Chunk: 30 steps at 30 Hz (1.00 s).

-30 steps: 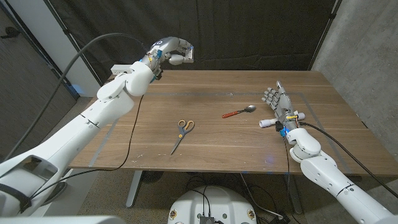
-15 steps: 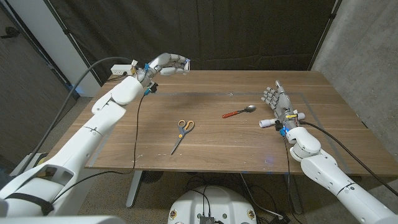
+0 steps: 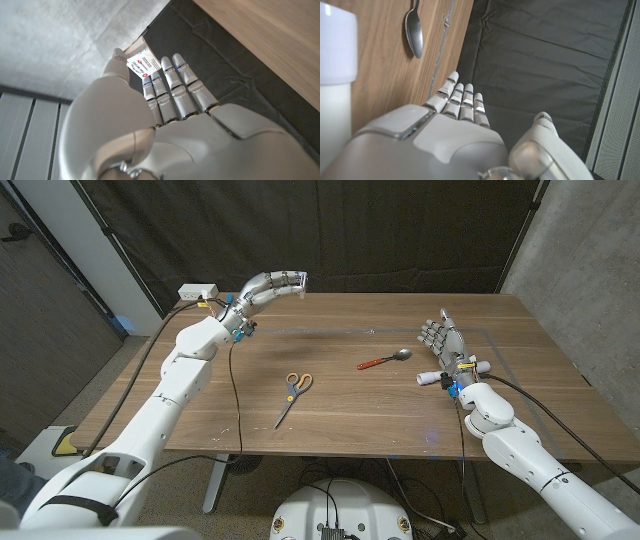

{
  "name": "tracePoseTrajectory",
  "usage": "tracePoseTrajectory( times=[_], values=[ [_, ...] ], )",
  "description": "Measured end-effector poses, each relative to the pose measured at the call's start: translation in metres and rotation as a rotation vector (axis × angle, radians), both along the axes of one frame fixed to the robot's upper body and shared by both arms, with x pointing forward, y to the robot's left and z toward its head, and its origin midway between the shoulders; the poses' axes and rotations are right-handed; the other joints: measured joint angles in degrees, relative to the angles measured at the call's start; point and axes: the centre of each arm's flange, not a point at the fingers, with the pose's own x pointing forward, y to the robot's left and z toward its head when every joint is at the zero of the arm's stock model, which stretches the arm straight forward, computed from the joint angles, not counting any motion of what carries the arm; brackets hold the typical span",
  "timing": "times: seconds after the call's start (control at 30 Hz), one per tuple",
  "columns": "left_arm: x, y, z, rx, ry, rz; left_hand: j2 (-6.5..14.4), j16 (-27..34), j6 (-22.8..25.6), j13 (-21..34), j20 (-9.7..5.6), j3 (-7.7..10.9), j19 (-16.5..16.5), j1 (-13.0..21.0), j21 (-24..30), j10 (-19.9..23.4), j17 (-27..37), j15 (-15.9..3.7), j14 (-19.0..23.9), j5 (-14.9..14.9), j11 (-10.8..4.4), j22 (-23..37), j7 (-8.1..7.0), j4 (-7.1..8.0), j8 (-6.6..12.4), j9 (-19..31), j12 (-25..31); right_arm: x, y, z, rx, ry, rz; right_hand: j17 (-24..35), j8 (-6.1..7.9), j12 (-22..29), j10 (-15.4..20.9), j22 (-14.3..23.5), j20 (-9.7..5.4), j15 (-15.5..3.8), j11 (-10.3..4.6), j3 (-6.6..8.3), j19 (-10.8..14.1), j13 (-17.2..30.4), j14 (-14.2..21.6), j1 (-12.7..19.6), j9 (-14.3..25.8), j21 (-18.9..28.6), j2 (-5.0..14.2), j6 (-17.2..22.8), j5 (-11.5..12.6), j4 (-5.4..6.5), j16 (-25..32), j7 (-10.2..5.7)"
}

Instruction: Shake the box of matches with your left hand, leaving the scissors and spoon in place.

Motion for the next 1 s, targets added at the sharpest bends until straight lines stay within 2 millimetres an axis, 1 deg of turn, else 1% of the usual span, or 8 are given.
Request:
tracePoseTrajectory(
  times=[0.2, 0.3, 0.5, 0.63, 0.77, 0.83, 0.93, 1.0],
  values=[
    [-0.002, 0.01, 0.002, -0.171, 0.022, -0.121, 0.1, 0.0, 0.3, 0.0, 0.0, 0.0, 0.0, 0.1, 0.0, 0.0, 0.0, 0.0, 0.0, 0.0, -0.03, 0.0, -0.36, 0.01, -0.04, 0.0, 0.2, -0.001, 0.001, -0.001, 0.0, 0.003, 0.0, 0.0, 0.0, 0.0, 0.0, 0.0, 0.0, 0.0, 0.0, 0.0, 0.0, 0.0, 0.0, 0.0, 0.0, -0.2, 0.0, 0.0, 0.0, 0.0, 0.0, 0.0],
    [-0.003, 0.019, 0.003, -0.309, 0.031, -0.21, 0.1, 0.0, 0.3, 0.0, 0.0, 0.01, 0.0, 0.1, 0.0, 0.0, 0.0, 0.0, 0.0, 0.0, -0.03, 0.0, -0.38, 0.02, -0.05, 0.0, 0.3, -0.002, 0.001, -0.002, -0.001, 0.004, 0.0, 0.0, 0.0, 0.0, 0.0, 0.0, 0.0, 0.0, 0.0, 0.0, 0.0, 0.0, 0.0, 0.0, 0.0, -0.2, 0.0, 0.0, 0.0, 0.0, 0.0, 0.0],
    [-0.007, 0.032, 0.007, -0.436, 0.012, -0.251, 0.1, 0.0, 0.3, 0.0, 0.0, 0.01, 0.0, 0.1, 0.0, 0.0, 0.0, 0.0, 0.0, -0.1, -0.03, 0.0, -0.37, 0.03, 0.1, 0.0, 0.3, -0.003, 0.0, -0.002, -0.002, 0.006, -0.001, 0.0, 0.0, 0.0, 0.0, 0.0, -0.21, -0.14, 0.0, 0.0, 0.2, 0.0, 0.1, -0.3, 0.0, -0.2, 0.31, 0.0, 0.0, 0.0, 0.0, 0.0],
    [-0.021, 0.041, 0.02, -0.446, -0.042, -0.194, 0.1, 0.5, 1.7, 0.0, -0.11, 0.03, 0.5, 0.1, 0.0, 1.4, -0.2, -0.24, 1.8, -0.2, 0.68, 0.0, -0.49, 0.02, 0.48, -0.1, 0.9, -0.003, -0.001, -0.003, 0.0, 0.007, -0.002, 0.0, 0.0, 0.0, 0.0, 0.0, -0.21, -0.17, 0.0, 0.0, 0.2, 0.0, 0.2, -0.3, 0.0, -0.2, 0.31, 0.0, 0.0, 0.0, 0.0, 0.0],
    [-0.035, 0.04, 0.032, -0.407, -0.077, -0.171, 0.1, 0.9, 2.1, 0.0, -0.1, 0.31, 0.9, 0.1, 0.0, 1.5, -0.2, -0.52, 2.2, -0.4, 0.6, 0.0, -0.47, -0.15, 0.99, -0.1, 0.9, -0.004, -0.001, -0.003, 0.003, 0.0, 0.0, 0.0, 0.0, 0.0, 0.0, 0.0, -0.2, -0.17, 0.0, 0.0, 0.2, 0.0, 0.2, -0.3, 0.0, -0.2, 0.31, 0.0, 0.0, 0.0, 0.0, 0.0],
    [-0.042, 0.041, 0.042, -0.391, -0.102, -0.064, 0.1, 0.9, 2.1, 0.0, -0.1, 0.31, 0.9, 0.1, 0.0, 1.5, -0.2, -0.52, 2.2, -0.4, 0.59, 0.0, -0.47, -0.15, 1.0, -0.1, 0.9, -0.004, -0.003, -0.005, 0.006, 0.003, -0.002, 0.0, 0.0, 0.0, 0.0, 0.0, -0.2, -0.17, 0.0, 0.01, 0.2, 0.0, 0.2, -0.3, 0.0, -0.2, 0.31, 0.0, 0.0, 0.01, 0.0, 0.0],
    [-0.054, 0.036, 0.052, -0.348, -0.126, -0.033, 0.1, 0.9, 2.1, 0.1, -0.1, 0.31, 0.9, 0.1, 0.0, 1.5, -0.2, -0.52, 2.2, -0.2, 0.58, 0.0, -0.46, -0.15, 1.0, -0.1, 0.9, -0.005, -0.004, -0.008, 0.012, 0.002, -0.002, 0.0, 0.0, 0.0, 0.0, 0.0, -0.19, -0.17, 0.0, 0.01, 0.2, 0.0, 0.2, -0.3, 0.0, -0.6, 0.31, 0.0, 0.0, 0.01, 0.0, 0.0],
    [-0.06, 0.028, 0.06, -0.302, -0.13, 0.049, 0.1, 0.8, 2.1, 0.1, -0.1, 0.31, 0.9, 0.1, 0.0, 1.5, -0.2, -0.52, 2.2, -0.2, 0.57, 0.0, -0.46, -0.15, 1.0, -0.1, 0.9, -0.005, -0.005, -0.01, 0.017, 0.004, -0.004, 0.0, 0.0, 0.0, 0.0, 0.0, 0.02, 0.04, 0.0, 0.01, 0.4, 0.0, 0.4, -0.3, 0.0, -0.7, 0.31, 0.0, 0.0, 0.01, 0.0, 0.0]
  ],
)
